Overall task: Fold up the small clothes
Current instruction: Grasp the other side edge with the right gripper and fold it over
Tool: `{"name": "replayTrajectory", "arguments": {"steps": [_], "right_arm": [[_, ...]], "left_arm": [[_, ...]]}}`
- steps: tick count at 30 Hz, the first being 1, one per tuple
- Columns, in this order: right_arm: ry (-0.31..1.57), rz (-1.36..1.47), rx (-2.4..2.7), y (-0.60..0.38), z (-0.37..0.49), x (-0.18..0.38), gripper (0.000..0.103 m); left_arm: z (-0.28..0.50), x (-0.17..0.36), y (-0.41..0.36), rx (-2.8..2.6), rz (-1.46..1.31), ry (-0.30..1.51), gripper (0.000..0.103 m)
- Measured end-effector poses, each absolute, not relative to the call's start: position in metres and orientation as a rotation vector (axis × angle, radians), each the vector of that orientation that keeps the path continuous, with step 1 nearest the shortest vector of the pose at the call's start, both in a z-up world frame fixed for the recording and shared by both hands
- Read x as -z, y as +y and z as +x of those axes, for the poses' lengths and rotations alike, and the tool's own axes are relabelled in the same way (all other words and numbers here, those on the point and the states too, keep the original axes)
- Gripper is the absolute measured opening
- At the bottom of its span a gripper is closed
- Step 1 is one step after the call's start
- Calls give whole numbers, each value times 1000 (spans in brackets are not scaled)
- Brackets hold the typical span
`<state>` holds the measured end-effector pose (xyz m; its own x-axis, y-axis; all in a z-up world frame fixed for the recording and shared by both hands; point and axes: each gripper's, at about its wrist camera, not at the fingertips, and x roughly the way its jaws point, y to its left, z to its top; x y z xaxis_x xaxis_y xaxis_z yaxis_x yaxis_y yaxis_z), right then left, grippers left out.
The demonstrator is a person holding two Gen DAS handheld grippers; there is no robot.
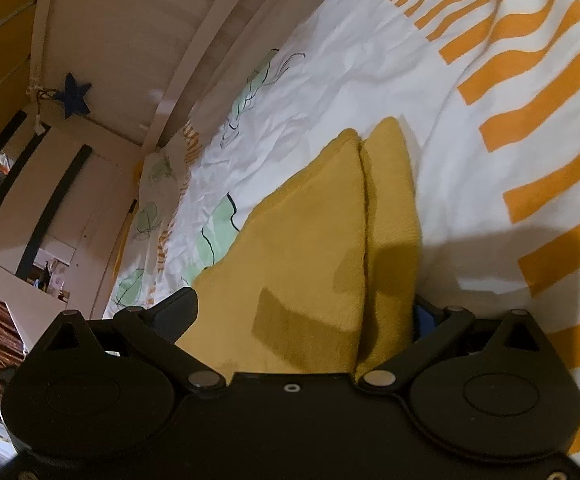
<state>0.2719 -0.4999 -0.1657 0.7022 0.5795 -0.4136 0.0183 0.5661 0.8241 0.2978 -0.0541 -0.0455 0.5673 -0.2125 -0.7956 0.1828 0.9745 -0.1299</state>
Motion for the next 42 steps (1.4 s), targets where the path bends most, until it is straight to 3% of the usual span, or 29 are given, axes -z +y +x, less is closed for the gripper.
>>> {"name": "replayTrajectory", "arguments": {"steps": [6,9,14,17,20,32,42], "right_arm": [[746,862,-363,-487,272,162,100],[772,808,-338,-478,272,158,85],[809,727,-273,-468,269,154,50],[800,679,-206,-460,266,148,35],[801,647,-141,-450,264,139,28],[763,508,-208,-372,283,70,23],[797,469,-334,-275,310,67,23]], "left_arm": [[322,40,-4,150,-120,916,90],[332,48,10,127,-131,915,90],[348,57,15,145,-97,983,90],[349,52,16,167,-106,988,90],[346,48,15,202,-100,986,90],[350,36,32,227,-156,991,90],[350,21,60,212,-191,959,90]]}}
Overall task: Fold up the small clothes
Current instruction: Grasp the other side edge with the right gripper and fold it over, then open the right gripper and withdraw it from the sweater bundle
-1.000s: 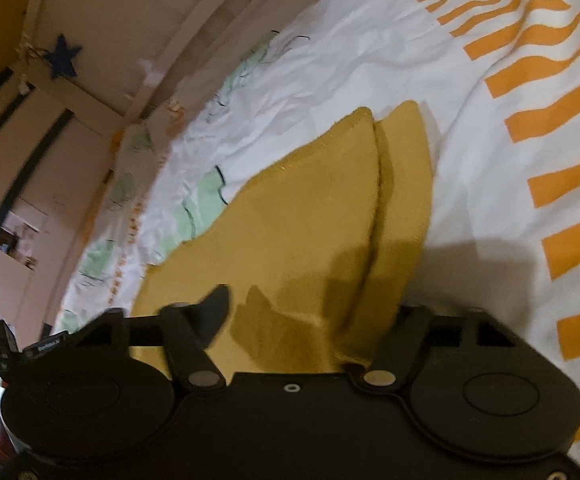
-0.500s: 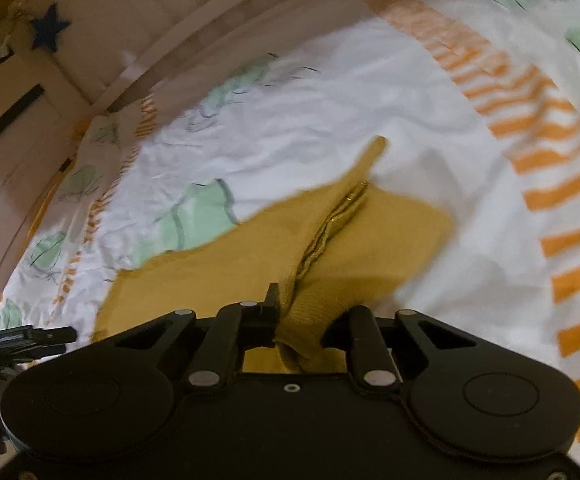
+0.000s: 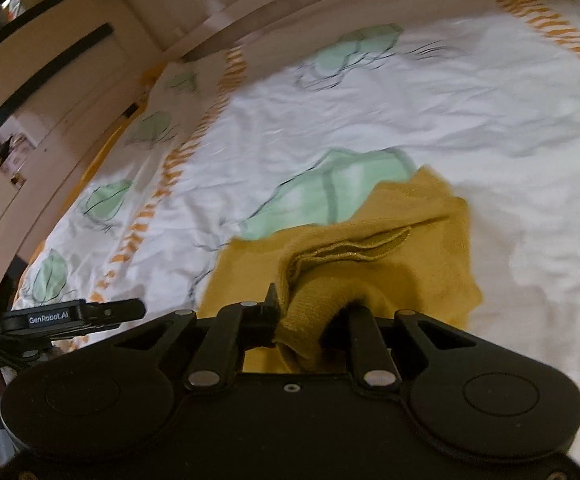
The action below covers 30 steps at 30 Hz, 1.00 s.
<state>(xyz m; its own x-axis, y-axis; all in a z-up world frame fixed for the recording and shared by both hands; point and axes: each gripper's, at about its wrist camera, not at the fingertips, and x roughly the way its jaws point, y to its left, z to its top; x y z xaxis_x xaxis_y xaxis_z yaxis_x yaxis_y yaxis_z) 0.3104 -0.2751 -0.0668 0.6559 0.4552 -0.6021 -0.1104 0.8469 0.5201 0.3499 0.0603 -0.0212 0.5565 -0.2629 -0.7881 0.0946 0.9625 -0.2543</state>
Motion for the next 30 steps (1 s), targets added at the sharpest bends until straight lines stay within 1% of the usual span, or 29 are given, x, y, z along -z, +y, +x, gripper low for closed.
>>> {"name": "replayTrajectory", "arguments": {"steps": [5,15,18,21,23,24,25,30], "right_arm": [[824,417,-361,-231,318,74,23],[836,304,-329,-183,325,81,23],[854,257,-312,-168,329,88,26],[865,276,-327,-160,331,98,41],[841,296,-361,-156,326,99,62],[827,295,-382,-153,323,98,66],[814,286,-400,-148,319,97,70],[746,273,-512,-136,304,90,70]], "left_arm": [[351,19,76,192,-207,952,90],[353,19,88,186,-223,953,90],[353,19,88,191,-218,956,90],[352,19,87,190,-211,954,90],[352,19,88,187,-215,953,90],[352,19,89,185,-218,954,90],[353,19,89,183,-220,955,90],[353,19,90,183,-218,954,90]]}}
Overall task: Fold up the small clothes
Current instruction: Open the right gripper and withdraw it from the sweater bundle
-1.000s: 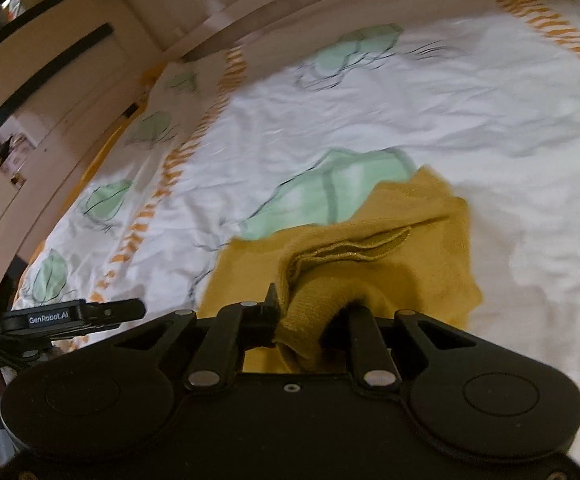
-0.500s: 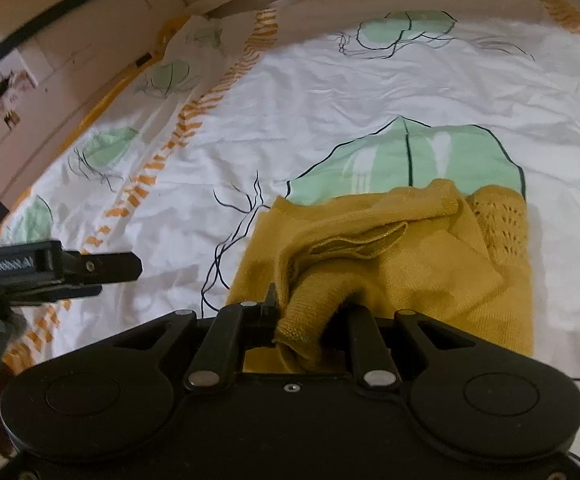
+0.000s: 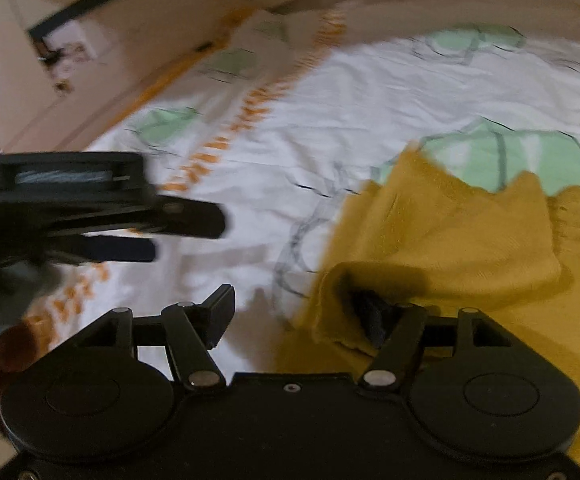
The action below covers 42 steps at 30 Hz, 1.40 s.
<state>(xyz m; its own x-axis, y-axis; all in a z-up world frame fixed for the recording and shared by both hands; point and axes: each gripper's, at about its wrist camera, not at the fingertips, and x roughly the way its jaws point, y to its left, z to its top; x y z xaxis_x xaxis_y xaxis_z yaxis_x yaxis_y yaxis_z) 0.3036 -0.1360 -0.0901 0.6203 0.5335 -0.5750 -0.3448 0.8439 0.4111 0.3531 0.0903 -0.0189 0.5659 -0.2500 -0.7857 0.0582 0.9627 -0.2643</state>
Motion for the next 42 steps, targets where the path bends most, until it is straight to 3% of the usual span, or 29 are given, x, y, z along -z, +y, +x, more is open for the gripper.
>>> {"name": "replayTrajectory", "arguments": {"steps": [21,24,42], "right_arm": [[608,244,-439,-202,235,78,71],[620,253,-450,-210,245,84,77],[723,35,-837,-131,220,115,76]], "left_arm": [[347,27,66,258,-130,991,90],[345,29,59,283,-115,1000,90],[341,47,41,322,-72,1065,90]]}}
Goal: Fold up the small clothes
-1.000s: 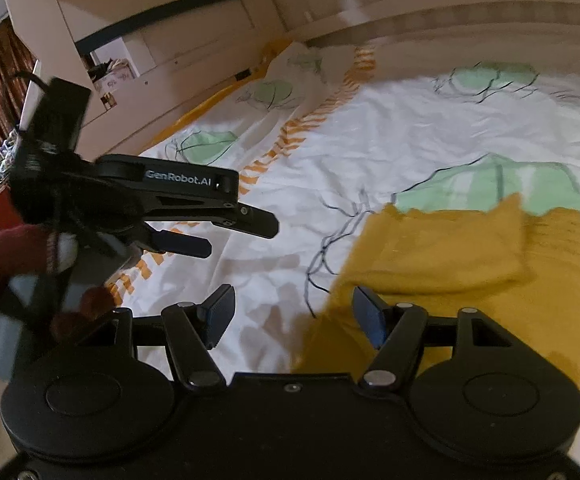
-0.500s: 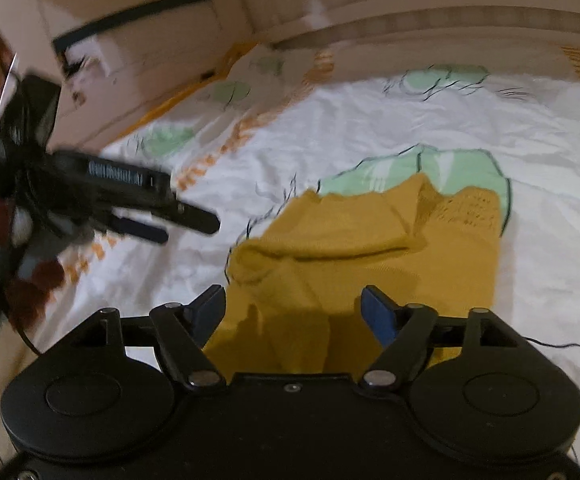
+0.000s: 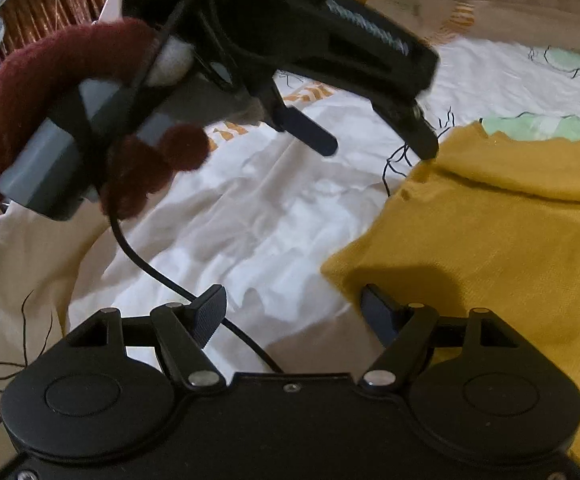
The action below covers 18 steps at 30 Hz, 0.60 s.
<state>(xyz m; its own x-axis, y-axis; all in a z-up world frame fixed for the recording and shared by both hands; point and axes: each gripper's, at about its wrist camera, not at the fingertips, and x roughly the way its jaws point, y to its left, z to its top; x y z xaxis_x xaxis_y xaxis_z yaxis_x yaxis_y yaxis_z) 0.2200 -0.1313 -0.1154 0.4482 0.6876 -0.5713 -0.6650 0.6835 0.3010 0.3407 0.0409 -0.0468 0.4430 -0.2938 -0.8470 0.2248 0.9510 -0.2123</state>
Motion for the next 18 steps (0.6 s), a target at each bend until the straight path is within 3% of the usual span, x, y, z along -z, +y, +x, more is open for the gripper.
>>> {"name": "replayTrajectory", "arguments": {"steps": [9,13,18], "right_arm": [[666,102,-600,-203,228,89,76],[650,129,-497,-223,235,88,76],[651,210,-469,-238,248,91,75]], "left_arm": [[335,59,34,371,-101,1107,89],[325,54,39,404,-191,1097,80],[304,51,46,457,-280,1080,79]]}}
